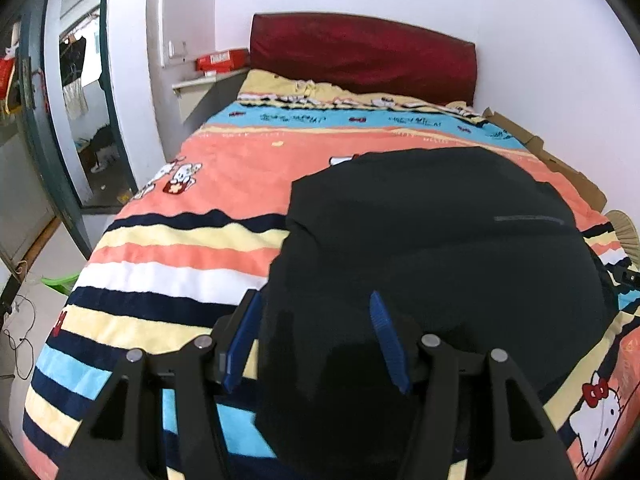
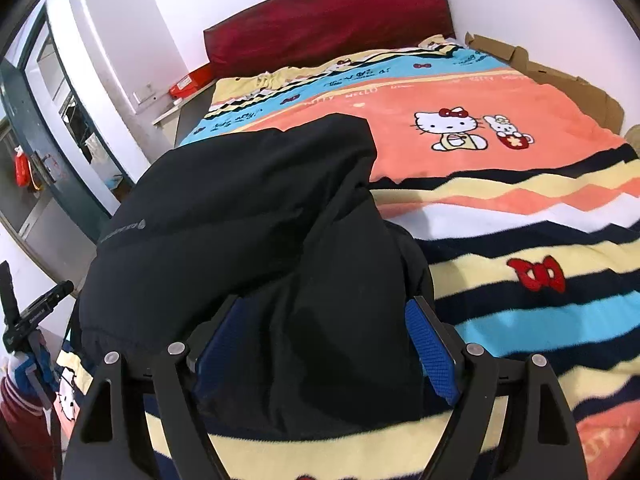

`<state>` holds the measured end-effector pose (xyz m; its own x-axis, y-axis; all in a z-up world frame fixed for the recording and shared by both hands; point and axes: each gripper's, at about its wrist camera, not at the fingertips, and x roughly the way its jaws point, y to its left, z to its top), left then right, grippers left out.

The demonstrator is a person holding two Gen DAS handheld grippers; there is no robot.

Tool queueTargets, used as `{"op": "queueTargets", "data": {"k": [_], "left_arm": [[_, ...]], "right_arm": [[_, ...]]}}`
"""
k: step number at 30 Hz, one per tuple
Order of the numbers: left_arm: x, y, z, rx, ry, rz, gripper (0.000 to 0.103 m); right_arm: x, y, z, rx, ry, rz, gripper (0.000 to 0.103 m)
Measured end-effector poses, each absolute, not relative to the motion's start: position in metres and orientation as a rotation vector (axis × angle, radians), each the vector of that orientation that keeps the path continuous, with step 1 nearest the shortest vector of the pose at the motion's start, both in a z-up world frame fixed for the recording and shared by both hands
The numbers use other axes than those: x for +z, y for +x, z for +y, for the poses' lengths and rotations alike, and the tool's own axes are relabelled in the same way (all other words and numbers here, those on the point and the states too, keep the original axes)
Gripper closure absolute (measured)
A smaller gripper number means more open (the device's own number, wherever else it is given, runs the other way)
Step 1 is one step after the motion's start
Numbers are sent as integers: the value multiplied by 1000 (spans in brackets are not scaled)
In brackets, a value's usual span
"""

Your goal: Fold large clothes

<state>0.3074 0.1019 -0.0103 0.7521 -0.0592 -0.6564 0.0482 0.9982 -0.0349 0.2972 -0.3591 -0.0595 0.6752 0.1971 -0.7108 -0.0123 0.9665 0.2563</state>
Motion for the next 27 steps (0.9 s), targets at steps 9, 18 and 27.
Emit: {"op": "queueTargets", "data": {"k": [9, 18, 27], "left_arm": [[2, 323, 53, -77, 56, 638, 48], [6, 378, 7, -83, 75, 578, 48], [-1, 415, -25, -95, 127, 560, 48]], "right_arm": [[-45, 316, -302, 161, 96, 762, 14], [-33, 376, -235, 234, -7, 692, 12], [-39, 424, -209, 253, -28, 686, 11]]}}
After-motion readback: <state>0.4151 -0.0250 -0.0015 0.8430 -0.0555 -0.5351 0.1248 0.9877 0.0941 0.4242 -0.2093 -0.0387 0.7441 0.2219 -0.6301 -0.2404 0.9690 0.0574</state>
